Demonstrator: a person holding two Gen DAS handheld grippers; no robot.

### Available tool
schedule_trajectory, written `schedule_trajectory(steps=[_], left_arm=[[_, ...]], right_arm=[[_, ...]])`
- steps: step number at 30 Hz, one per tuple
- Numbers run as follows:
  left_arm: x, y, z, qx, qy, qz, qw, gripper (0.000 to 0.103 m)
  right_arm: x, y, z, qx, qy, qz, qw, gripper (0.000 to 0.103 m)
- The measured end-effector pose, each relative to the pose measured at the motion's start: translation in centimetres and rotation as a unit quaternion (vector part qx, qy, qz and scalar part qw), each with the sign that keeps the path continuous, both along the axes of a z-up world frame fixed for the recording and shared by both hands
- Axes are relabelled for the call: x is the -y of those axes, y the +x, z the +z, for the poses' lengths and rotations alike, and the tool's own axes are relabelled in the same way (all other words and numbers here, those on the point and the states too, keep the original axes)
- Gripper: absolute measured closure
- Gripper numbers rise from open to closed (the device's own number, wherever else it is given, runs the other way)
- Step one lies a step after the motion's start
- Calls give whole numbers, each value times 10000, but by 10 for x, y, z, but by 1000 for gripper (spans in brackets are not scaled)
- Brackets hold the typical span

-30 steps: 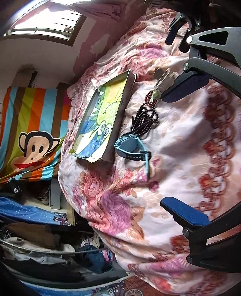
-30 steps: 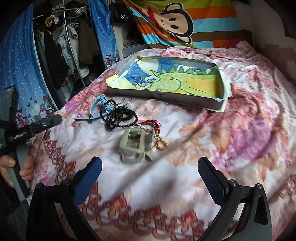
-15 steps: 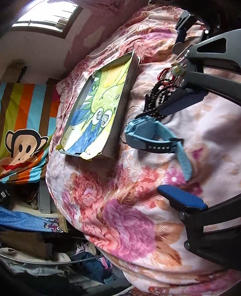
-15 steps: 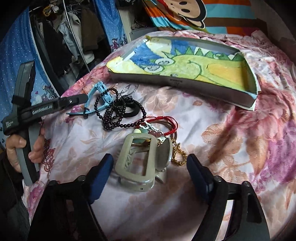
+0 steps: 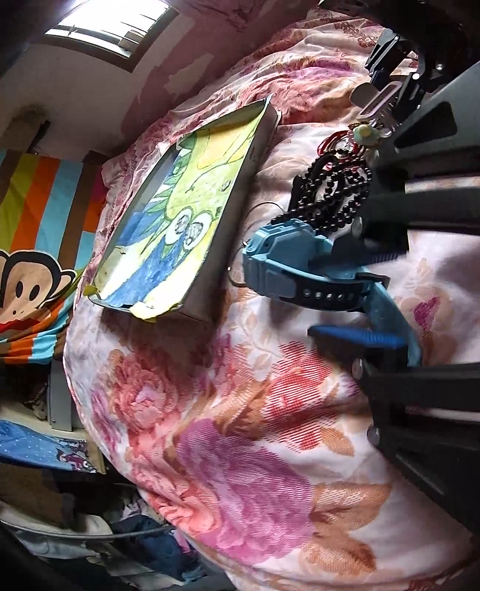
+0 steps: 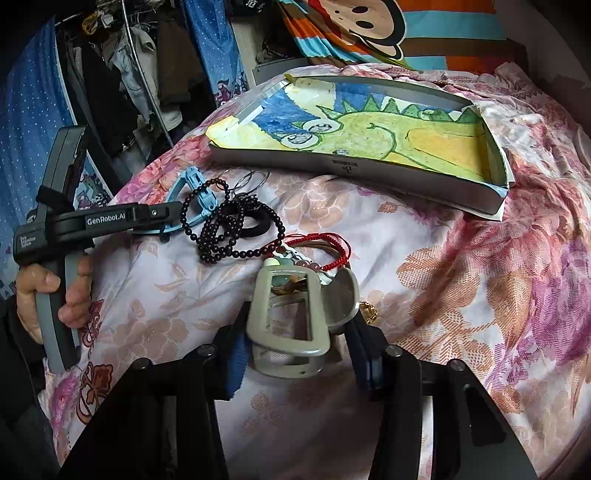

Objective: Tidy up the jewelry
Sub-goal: 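Grasp the silver rectangular buckle with the right gripper while the left gripper grasps the blue watch, then carry the buckle and watch into the tray and open both grippers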

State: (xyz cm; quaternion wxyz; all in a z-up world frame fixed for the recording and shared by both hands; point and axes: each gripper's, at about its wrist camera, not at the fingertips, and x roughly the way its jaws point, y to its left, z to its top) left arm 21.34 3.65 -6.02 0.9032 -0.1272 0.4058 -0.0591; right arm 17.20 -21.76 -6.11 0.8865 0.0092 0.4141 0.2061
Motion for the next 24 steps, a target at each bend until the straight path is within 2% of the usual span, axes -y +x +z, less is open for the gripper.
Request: schedule_trajectory(steps=[8,16,20,24], left_arm=[[11,-16,11,129,315,111,9994,87],[15,-45,25,148,168,117,9997,87],[21,-52,33,382,179,71,9991,87],[24,-56,39,828,183,53,9964,87]], right_arm=[[9,-5,9,187,182,-104,9996,61],[12,-19,19,304,356,-1,9989,61],[17,-25,25,470,508,20,9976,61],[23,-23,27,586,651,-27,9962,61]])
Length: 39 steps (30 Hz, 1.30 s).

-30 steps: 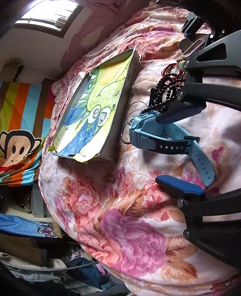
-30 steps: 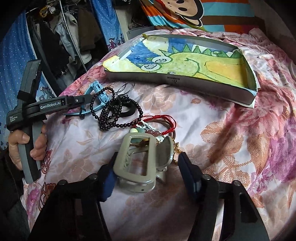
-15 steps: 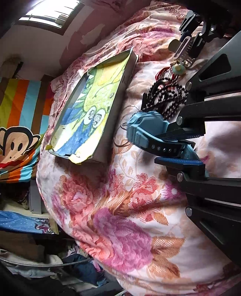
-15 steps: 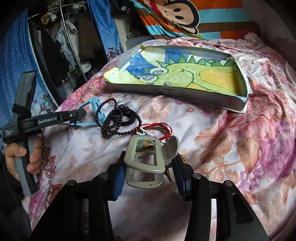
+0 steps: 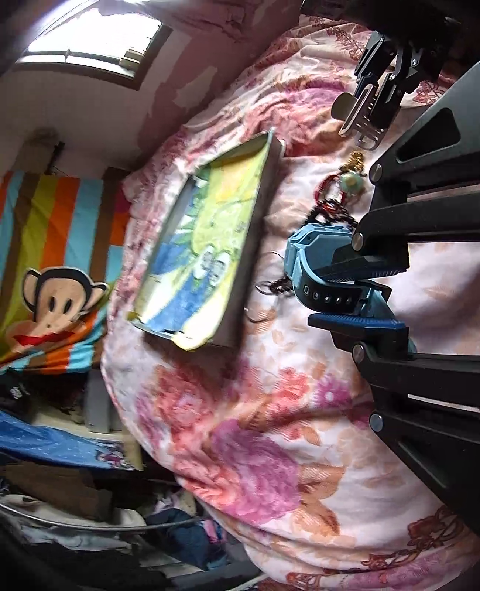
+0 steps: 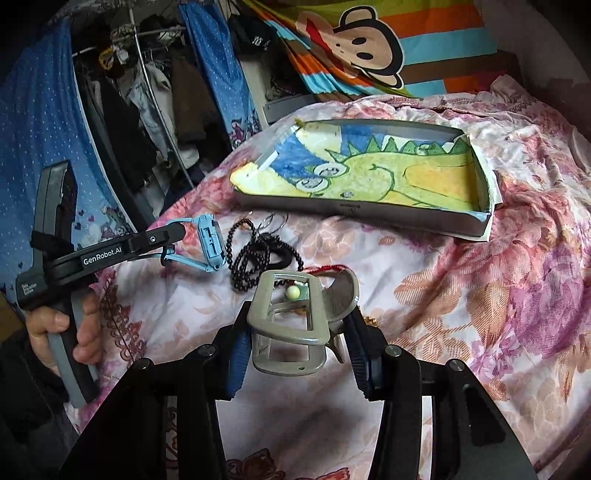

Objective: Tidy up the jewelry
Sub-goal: 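Carry the buckle and watch into the tray and open both grippers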

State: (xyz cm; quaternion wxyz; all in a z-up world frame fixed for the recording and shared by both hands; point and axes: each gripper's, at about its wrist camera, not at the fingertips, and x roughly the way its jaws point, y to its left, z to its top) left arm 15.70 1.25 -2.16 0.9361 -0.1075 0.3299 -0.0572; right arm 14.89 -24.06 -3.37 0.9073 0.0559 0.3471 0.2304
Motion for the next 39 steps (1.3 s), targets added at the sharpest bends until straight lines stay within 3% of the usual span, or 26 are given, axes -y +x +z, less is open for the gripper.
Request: schedule_trajectory(steps=[10,15,26,35,39], left_arm=[[-3,17,26,828,-457,35,9955,88],[-6,56,39,977,-701,152,9926,88],[-9,139,8,548,-545,587,9953,88],[-4,157,-17,186,-441,614,9970,87],[-1,156,-14,103,-310,591,9977,86]], right_arm=[[19,30,23,383,659,-141,9970,60],[23,70,29,541,590,-309,9963,61],[10,169,9,351,266,-885,9951,61],[4,180,-15,-14,82,-1047,9945,59],[7,175,-13,-46,-31,-1108,9938,44]])
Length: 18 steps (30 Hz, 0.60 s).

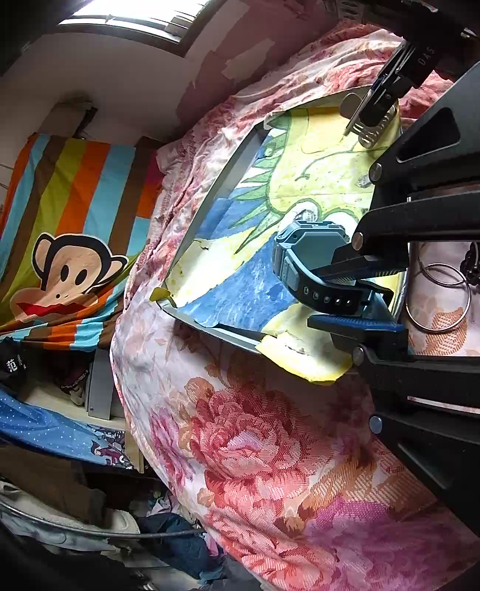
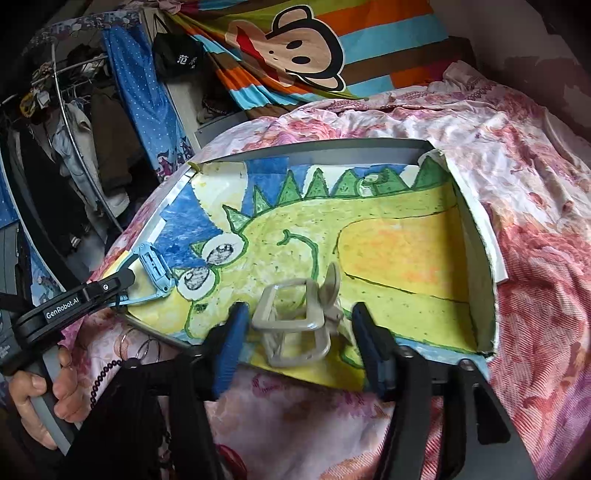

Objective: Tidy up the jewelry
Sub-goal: 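Carry the buckle and watch into the tray and open both grippers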

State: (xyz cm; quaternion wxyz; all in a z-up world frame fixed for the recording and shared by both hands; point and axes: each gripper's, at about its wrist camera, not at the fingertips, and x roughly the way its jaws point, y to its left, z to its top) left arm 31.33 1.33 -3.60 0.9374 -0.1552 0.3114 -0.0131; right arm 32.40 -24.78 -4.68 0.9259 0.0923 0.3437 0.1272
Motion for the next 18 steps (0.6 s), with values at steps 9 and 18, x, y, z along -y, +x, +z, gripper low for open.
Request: schedule_trajectory(steps=[9,18], left_arm=[[4,-33,13,66,-271,-207,9994,32],[20,-97,46,604,-33,-284,9978,3]], right_arm=[[17,-48,25,458,-426,-55,9980,20],[31,-118,55,1197,-431,-157,9918,5]])
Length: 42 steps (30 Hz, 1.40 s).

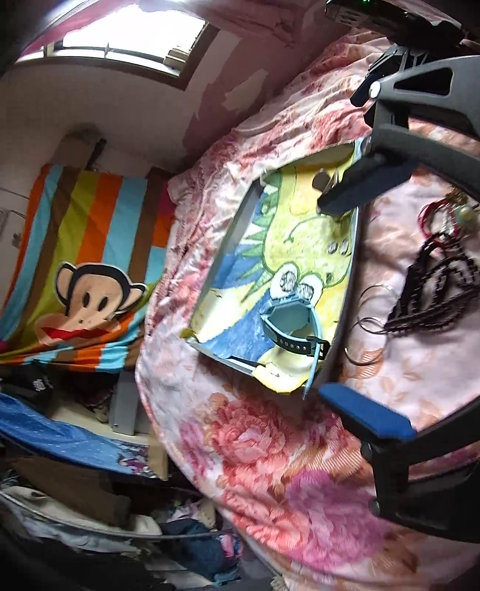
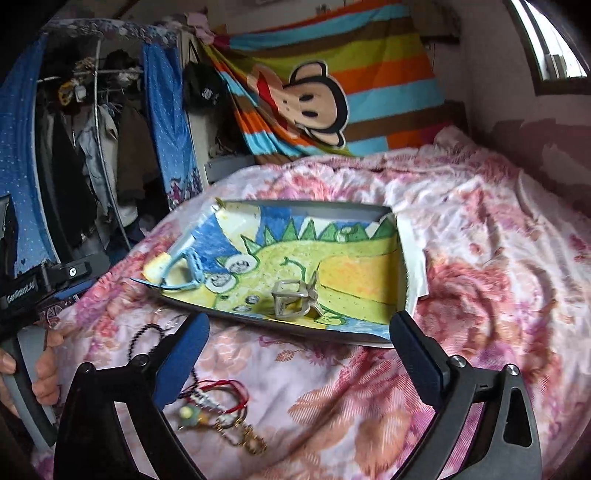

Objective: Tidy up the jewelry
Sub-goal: 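Carry the buckle and watch into the tray and open both grippers, then withdraw both grippers from the tray toward the remaining jewelry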

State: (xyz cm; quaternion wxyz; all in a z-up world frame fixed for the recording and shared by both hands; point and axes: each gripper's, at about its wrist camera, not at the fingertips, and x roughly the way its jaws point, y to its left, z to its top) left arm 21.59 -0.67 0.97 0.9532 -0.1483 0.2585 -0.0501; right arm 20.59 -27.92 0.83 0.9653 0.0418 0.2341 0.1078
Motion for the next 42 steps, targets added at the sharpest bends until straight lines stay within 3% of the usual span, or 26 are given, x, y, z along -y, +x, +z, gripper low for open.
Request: schedule_trajectory(steps=[5,13,29,42], left_arm=[[2,-43,10,356,193,41,9992,0],[1,-98,9,547,557,117,9969,0],[-17,-182,-3,366,584,116,9976,0],[-12,-191,-16,35,668,-8,9978,0]], right_arm=[[-1,-42,18,413,52,72,9991,2],[-6,-99,32,650,13,154,9978,2],[-7,-163,8,195,11,112,9997,2],[-8,-161,-10,-207,-112,119,9997,2]])
